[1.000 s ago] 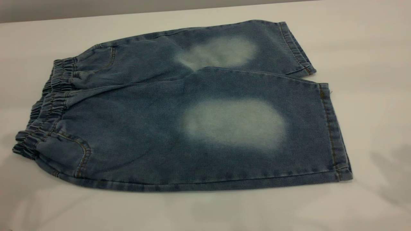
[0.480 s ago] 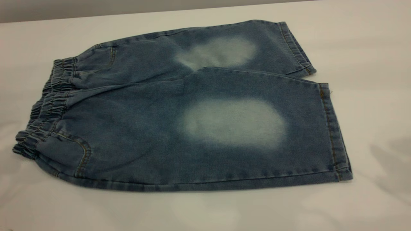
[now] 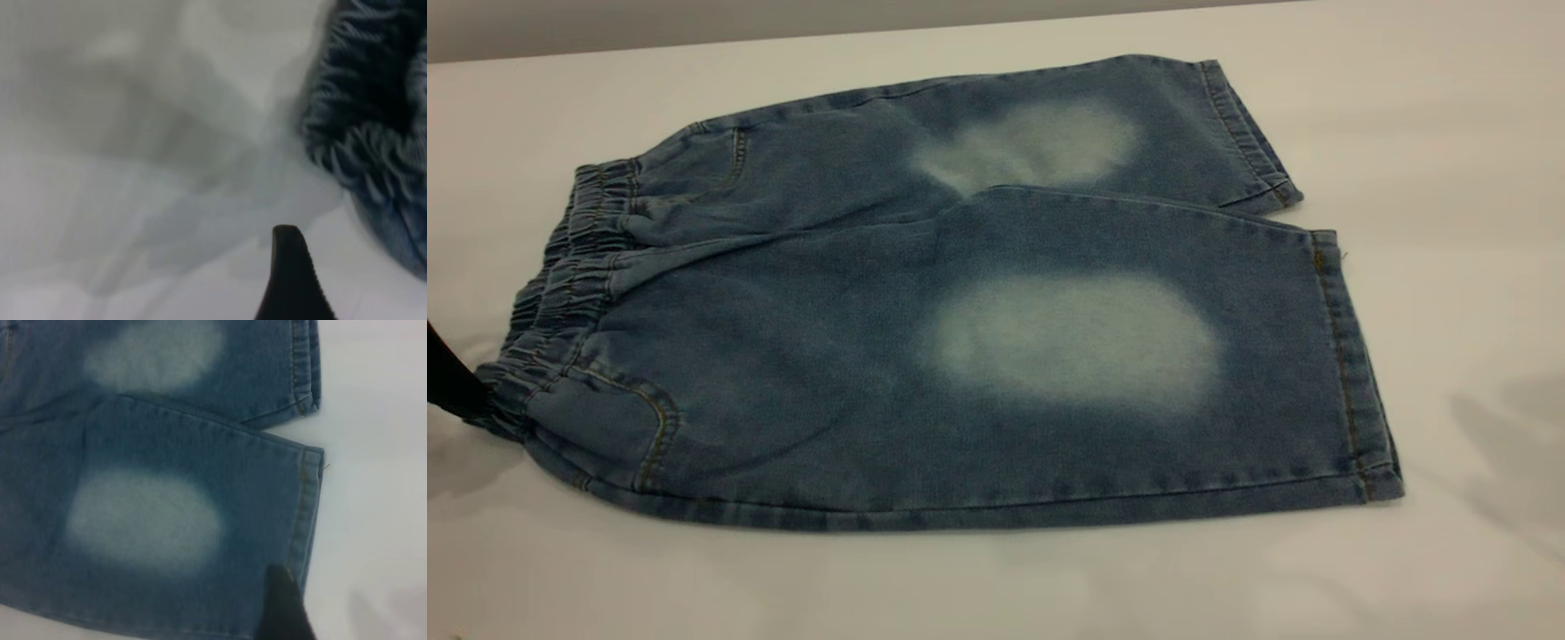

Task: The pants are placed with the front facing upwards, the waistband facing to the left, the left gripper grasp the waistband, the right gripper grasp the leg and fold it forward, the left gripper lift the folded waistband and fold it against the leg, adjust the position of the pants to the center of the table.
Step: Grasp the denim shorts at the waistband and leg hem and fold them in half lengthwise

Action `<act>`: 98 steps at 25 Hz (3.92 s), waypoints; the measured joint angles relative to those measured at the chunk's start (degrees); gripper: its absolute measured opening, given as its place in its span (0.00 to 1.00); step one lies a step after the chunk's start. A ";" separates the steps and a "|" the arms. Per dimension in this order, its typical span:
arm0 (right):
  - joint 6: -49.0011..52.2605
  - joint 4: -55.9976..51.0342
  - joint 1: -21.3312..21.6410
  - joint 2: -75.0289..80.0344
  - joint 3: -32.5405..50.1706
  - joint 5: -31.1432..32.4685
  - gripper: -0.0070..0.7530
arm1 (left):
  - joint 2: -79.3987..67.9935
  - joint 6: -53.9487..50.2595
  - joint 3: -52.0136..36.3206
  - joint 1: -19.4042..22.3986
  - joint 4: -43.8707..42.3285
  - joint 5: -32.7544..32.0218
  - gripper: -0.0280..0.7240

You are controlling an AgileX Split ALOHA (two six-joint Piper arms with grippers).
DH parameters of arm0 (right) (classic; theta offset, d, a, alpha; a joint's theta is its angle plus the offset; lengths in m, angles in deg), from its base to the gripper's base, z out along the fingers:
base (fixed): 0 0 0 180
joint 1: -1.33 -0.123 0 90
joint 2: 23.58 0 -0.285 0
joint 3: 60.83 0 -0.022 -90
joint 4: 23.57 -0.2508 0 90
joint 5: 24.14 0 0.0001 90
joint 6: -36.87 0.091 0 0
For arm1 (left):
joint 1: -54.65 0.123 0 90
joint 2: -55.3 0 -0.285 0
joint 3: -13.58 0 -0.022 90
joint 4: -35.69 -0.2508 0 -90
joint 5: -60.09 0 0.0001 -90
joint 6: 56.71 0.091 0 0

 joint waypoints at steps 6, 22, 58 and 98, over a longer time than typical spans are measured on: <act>0.00 -0.86 0.00 0.00 0.00 0.00 0.54 | 0.00 1.09 1.14 0.00 3.95 -0.17 0.60; -1.25 -0.85 0.00 0.00 0.00 -0.25 0.54 | -4.23 -2.65 5.87 0.39 6.39 -10.72 0.67; -1.35 -0.99 0.00 -0.05 0.00 -0.47 0.54 | -10.04 -5.66 5.81 0.30 11.75 -1.52 0.48; -43.88 -53.74 0.00 59.02 7.91 3.38 0.54 | -6.03 9.91 5.81 -1.55 26.85 -13.17 0.19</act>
